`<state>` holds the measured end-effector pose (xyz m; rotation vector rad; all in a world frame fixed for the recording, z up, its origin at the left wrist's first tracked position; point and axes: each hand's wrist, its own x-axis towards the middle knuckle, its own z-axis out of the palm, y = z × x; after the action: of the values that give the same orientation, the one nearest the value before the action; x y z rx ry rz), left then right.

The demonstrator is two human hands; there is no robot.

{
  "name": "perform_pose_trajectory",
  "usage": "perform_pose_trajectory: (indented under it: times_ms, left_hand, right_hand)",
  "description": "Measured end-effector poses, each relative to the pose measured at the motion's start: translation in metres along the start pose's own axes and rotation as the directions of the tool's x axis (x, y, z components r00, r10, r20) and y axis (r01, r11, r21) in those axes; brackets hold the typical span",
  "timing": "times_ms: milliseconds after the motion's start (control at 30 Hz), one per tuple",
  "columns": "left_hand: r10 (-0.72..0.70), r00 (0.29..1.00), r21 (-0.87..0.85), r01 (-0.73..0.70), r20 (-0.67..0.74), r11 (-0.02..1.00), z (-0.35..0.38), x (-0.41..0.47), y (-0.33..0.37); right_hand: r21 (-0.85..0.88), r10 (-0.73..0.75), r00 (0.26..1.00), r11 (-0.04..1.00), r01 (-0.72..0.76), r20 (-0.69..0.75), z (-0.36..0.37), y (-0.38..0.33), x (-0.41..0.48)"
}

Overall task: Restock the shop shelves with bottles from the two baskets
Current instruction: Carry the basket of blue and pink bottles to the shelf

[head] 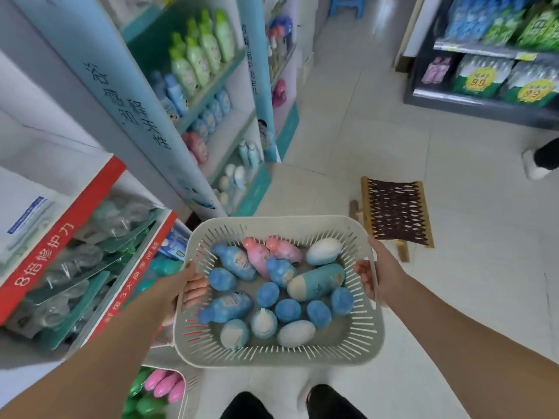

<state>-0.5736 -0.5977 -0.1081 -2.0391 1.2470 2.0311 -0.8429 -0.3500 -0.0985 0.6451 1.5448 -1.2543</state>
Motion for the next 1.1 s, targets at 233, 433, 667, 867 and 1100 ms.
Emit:
perform_pose_trajectory:
  times_ms: [233,433,667,867,1100]
  left_hand:
    - [0.009,1.000,-0.086,-0.010,-0.018,0.996,0.050,0.036,0.043]
    - [-0.006,0.997,-0.205,0.023,0.079,0.979,0.069,0.092,0.082]
    - [-0.074,0.997,-0.277,0.077,0.020,0.958,0.085,0.173,0.143]
    - [-0.069,0.997,-0.304,0.055,-0.038,0.951,0.107,0.230,0.177]
    - [-0.109,0.989,-0.425,0.057,-0.098,0.903,0.135,0.309,0.162]
  right_hand:
    - [-0.058,-0.031,0.999,0.998,0.031,0.009,0.021,-0.095,0.051]
    - [-0.194,-0.027,1.000,0.981,0.029,0.015,0.066,-0.167,0.103]
    - [-0.229,0.004,1.000,0.973,-0.002,0.009,0.116,-0.231,0.175]
    - [-0.283,-0.008,1.000,0.959,0.008,0.003,0.155,-0.277,0.234]
    - [-0.403,-0.009,0.999,0.915,0.027,0.046,0.187,-0.308,0.322]
